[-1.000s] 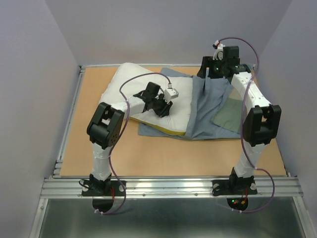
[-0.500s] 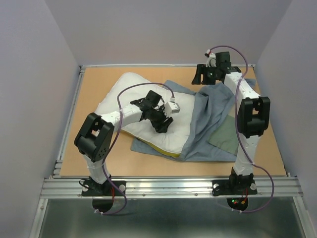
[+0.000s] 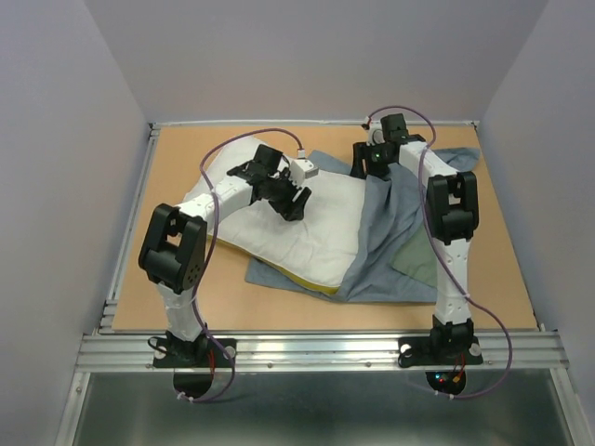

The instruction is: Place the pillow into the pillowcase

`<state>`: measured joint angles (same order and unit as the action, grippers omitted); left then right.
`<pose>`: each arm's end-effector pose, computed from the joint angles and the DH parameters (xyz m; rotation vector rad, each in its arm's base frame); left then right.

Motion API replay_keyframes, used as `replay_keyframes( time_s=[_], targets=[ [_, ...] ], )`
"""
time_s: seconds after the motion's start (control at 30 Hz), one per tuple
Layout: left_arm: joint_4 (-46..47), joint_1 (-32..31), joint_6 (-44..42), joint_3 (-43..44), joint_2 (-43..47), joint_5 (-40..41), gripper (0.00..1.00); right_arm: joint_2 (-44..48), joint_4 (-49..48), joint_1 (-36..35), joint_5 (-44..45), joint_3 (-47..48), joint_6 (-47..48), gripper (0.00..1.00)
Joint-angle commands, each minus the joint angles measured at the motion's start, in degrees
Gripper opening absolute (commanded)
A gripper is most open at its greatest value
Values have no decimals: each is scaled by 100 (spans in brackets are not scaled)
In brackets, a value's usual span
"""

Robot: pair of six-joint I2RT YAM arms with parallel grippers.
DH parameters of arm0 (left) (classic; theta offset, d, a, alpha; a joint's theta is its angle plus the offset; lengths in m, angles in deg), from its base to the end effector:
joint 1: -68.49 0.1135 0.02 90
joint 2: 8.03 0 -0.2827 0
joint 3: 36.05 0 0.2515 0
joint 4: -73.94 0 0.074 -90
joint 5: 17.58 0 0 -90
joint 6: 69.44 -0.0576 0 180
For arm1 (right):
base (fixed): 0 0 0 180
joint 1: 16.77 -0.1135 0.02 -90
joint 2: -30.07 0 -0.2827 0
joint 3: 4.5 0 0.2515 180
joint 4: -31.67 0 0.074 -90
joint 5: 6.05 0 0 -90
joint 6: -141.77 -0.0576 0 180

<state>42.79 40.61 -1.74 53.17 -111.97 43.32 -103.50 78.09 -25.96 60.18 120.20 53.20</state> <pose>0.3563 -0.2202 0.2347 1.2056 1.9989 -0.6476 0.5249 0.1084 0.1754 -0.3962 2.4809 0.5794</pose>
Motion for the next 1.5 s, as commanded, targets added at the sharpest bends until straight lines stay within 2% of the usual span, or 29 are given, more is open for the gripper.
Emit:
replay_keyframes(
  time_s=[0.0, 0.13, 0.2, 0.23, 0.27, 0.4, 0.5, 0.6, 0.67, 0.7, 0.73, 0.77, 0.8, 0.87, 0.9, 0.93, 1.03, 1.13, 1.17, 1.2, 1.23, 1.27, 1.33, 1.47],
  targets=[
    [214, -7, -272, 762, -143, -69, 72, -133, -89, -21, 57, 565, 129, 65],
    [39, -7, -863, 1746, -661, -429, 75, -46, -98, -92, -320, 381, 182, 63],
    [-128, -7, -1415, 2388, -1101, -649, 98, 24, -81, -135, -575, 240, 138, 63],
    [-259, -7, -1748, 2607, -1433, -684, 99, 42, -81, -144, -646, 223, 121, 63],
    [-330, -24, -1829, 3097, -1601, -728, 99, 60, -72, -144, -751, 188, 121, 62],
    [-673, -95, -2241, 4161, -2445, -763, 99, 139, -37, -206, -997, 170, 121, 62],
    [-1033, -174, -2637, 4638, -2929, -834, 99, 165, -10, -250, -998, 248, 129, 62],
    [-1219, -235, -2884, 4623, -3185, -711, 97, 130, -19, -250, -691, 371, 190, 62],
    [-1280, -279, -3034, 4561, -3307, -562, 90, 78, -28, -250, -463, 529, 252, 62],
    [-1359, -288, -3121, 4543, -3343, -544, 73, -62, -28, -250, -62, 626, 244, 63],
    [-1438, -297, -3270, 4535, -3369, -544, 60, -141, -28, -250, 116, 809, 217, 64],
    [-1543, -297, -3324, 4508, -3361, -579, 42, -290, -19, -250, 397, 872, 261, 65],
    [-1535, -288, -3333, 4438, -3317, -614, 35, -335, -28, -250, 521, 916, 296, 67],
    [-1343, -306, -3368, 4237, -3134, -606, 25, -458, 7, -285, 741, 1039, 445, 74],
    [-1298, -306, -3377, 4096, -3089, -588, 23, -493, 42, -302, 794, 1057, 507, 76],
    [-1289, -315, -3394, 4069, -3071, -570, 15, -555, 77, -337, 804, 1066, 577, 78],
    [-1359, -315, -3403, 4182, -3115, -535, 12, -590, 209, -355, 515, 1066, 665, 81],
    [-1447, -315, -3412, 4358, -3194, -500, 11, -687, 394, -425, 285, 1110, 762, 79],
    [-1447, -315, -3395, 4402, -3220, -491, 10, -809, 455, -443, 242, 1136, 797, 73],
    [-1465, -323, -3386, 4446, -3229, -482, 3, -862, 560, -452, 119, 1163, 823, 67],
    [-1456, -341, -3386, 4464, -3229, -465, 0, -906, 596, -469, 22, 1224, 832, 57],
    [-1456, -358, -3386, 4464, -3220, -421, 0, -1029, 683, -478, -170, 1277, 841, 27],
    [-1517, -420, -3551, 4438, -3185, -429, 0, -1152, 780, -487, -347, 1582, 780, 2],
    [-1352, -534, -3535, 4113, -2765, -631, 0, -1188, 799, -505, -997, 2250, 210, 1]
  ],
)
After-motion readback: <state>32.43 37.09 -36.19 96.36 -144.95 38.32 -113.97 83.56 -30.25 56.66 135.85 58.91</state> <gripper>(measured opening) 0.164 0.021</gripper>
